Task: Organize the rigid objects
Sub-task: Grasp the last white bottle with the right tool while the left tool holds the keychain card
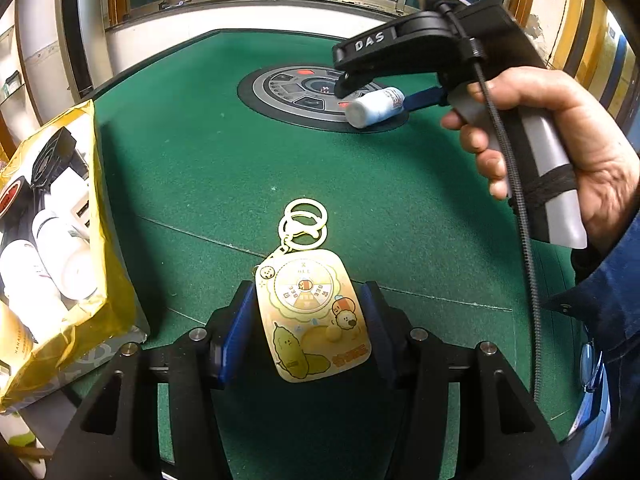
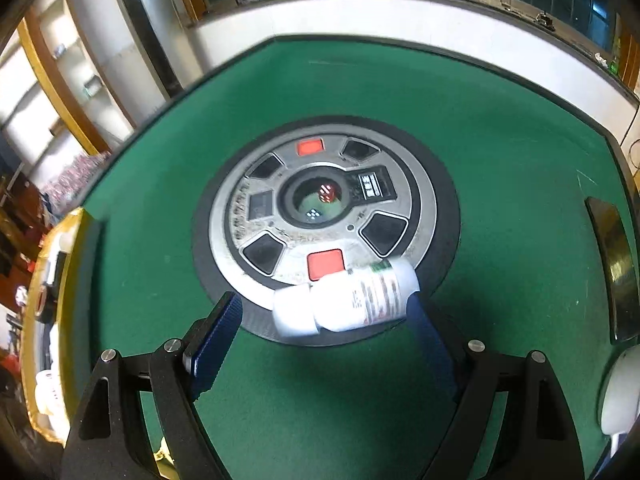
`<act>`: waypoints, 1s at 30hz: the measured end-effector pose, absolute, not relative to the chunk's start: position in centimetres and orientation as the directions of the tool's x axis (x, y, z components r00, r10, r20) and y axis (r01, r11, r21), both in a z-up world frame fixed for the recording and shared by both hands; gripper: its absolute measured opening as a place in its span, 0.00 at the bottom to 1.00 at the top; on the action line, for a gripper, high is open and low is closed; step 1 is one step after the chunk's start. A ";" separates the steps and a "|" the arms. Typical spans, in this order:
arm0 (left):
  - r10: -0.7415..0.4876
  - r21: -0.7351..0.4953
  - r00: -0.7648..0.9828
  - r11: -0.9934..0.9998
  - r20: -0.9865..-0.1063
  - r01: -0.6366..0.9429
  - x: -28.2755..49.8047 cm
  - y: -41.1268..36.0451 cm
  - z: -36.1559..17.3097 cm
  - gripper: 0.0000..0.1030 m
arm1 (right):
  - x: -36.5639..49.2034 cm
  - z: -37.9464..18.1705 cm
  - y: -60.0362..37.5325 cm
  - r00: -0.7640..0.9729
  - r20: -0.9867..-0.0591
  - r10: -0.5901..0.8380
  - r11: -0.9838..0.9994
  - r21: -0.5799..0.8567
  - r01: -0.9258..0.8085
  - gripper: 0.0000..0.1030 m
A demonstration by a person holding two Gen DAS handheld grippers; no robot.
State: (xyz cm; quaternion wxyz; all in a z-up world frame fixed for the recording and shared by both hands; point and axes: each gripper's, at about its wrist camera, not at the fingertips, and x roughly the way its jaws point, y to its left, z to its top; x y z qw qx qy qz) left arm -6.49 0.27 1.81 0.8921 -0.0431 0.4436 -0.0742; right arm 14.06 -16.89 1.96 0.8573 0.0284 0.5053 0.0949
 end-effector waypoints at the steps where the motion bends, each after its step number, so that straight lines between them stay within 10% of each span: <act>1: -0.170 -0.143 0.595 0.985 -0.785 0.094 -6.5 0.3 1.8 0.51 | 14.2 1.7 -16.9 0.461 -0.867 0.189 0.981 0.144 -0.131 0.78; 4: -0.170 -0.139 0.595 0.986 -0.785 0.097 -6.5 0.3 1.8 0.51 | 13.8 1.0 -17.4 0.461 -0.868 0.187 0.982 0.153 -0.111 0.76; 11: -0.157 -0.128 0.601 0.988 -0.784 0.091 -6.6 0.1 1.7 0.50 | 11.5 0.7 -19.1 0.442 -0.855 0.273 0.962 0.251 -0.109 0.30; 30: -0.151 -0.122 0.582 0.989 -0.799 0.090 -7.3 0.2 1.9 0.50 | 0.7 2.9 -19.4 0.416 -0.863 0.287 0.951 0.203 -0.235 0.37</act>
